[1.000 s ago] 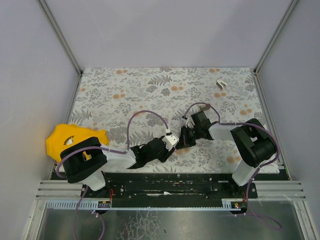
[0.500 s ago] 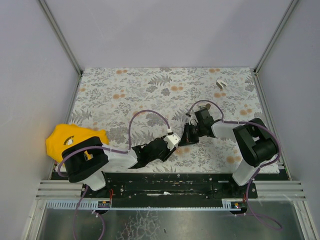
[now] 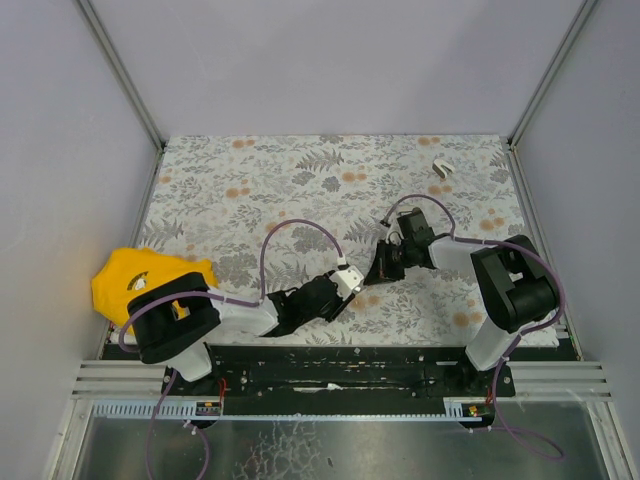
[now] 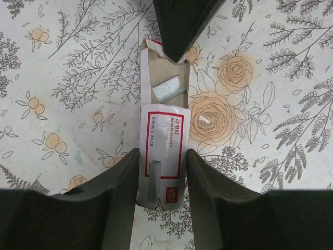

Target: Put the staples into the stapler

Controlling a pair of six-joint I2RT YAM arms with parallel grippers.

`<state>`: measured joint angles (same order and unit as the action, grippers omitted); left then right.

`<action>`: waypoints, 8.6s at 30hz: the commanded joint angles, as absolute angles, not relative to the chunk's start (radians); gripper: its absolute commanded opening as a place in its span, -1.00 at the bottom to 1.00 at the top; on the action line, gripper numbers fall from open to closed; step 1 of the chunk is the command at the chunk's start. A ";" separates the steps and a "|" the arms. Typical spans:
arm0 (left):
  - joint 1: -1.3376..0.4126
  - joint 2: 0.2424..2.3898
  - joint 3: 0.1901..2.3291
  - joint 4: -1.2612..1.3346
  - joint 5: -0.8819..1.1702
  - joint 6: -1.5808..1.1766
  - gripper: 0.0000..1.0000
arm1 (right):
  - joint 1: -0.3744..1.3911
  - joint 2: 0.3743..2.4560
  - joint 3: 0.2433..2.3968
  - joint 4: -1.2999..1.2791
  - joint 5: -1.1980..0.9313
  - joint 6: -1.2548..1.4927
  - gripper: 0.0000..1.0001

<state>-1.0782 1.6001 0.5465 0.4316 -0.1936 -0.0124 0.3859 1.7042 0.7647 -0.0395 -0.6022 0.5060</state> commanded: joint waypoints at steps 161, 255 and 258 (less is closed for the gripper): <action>-0.283 0.918 0.753 -0.190 0.140 -0.592 0.78 | 0.249 1.532 1.105 -0.040 -0.161 0.230 -1.00; -0.442 0.592 0.325 0.753 0.477 -1.015 -1.00 | 0.823 1.165 0.781 0.697 -0.543 0.920 0.16; -0.442 0.592 0.324 0.762 0.483 -1.016 -1.00 | 0.831 1.174 0.780 0.723 -0.547 0.932 0.04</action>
<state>-0.4377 0.5972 0.3283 0.6582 0.4683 -1.0340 0.8124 1.1698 0.7319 0.6220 -0.5182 0.9096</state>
